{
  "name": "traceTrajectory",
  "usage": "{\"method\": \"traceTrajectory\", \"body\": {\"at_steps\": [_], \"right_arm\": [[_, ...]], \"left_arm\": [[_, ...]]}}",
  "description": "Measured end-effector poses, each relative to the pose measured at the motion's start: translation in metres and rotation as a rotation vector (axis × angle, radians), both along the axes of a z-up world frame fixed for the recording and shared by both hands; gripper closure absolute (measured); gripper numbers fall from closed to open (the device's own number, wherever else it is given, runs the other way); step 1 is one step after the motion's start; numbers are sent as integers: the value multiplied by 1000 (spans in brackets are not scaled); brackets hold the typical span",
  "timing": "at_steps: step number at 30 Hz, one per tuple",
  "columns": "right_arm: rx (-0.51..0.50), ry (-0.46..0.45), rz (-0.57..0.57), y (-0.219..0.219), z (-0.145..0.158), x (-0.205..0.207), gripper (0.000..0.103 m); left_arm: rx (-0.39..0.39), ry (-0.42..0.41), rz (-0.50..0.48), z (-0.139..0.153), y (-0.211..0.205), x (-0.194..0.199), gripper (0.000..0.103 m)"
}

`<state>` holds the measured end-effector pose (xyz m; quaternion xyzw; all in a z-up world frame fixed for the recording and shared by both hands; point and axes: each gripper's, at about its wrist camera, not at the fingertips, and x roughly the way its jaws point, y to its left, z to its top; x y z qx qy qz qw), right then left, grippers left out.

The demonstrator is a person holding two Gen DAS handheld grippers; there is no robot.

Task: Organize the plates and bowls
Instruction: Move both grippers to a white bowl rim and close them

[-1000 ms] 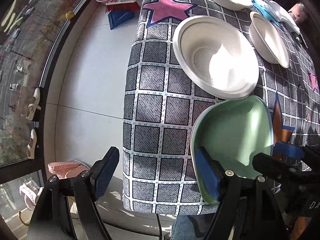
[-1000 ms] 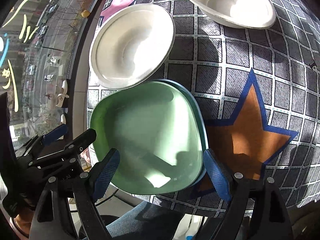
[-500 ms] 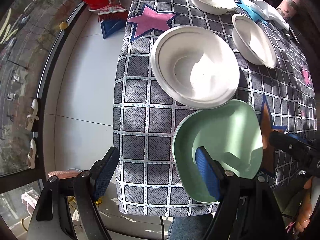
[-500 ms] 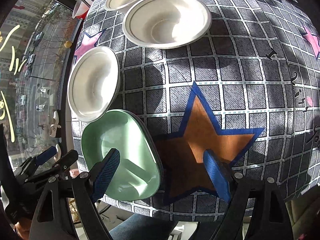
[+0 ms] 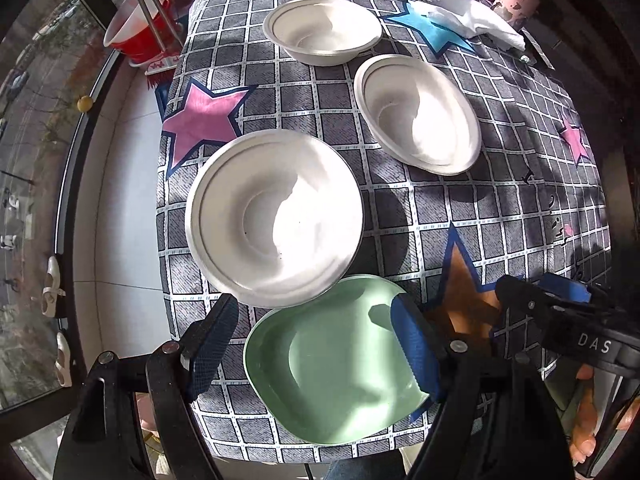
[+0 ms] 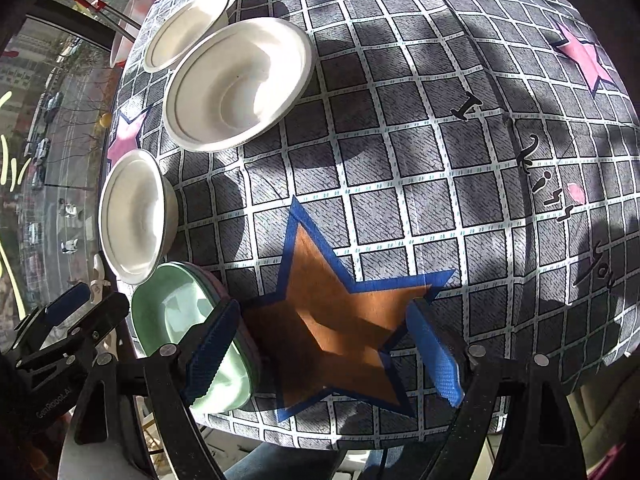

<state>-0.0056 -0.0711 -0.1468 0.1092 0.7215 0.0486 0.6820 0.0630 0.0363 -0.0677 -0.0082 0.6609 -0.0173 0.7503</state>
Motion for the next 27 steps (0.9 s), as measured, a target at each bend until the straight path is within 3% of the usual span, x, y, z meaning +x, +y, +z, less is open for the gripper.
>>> {"method": "traceTrajectory", "body": {"at_steps": [5,15,27], "right_arm": [[-17,-24,22,-16,0,43,17],[-10,-10,97,-8,-19,130,17],[9,54,93,-4,-54,167,17]], "left_arm": [[28,-14,13,3,-18,40,21],[85,-11,84,-11,-24,118,21],[173,59,57,-61,-25,171,22]]}}
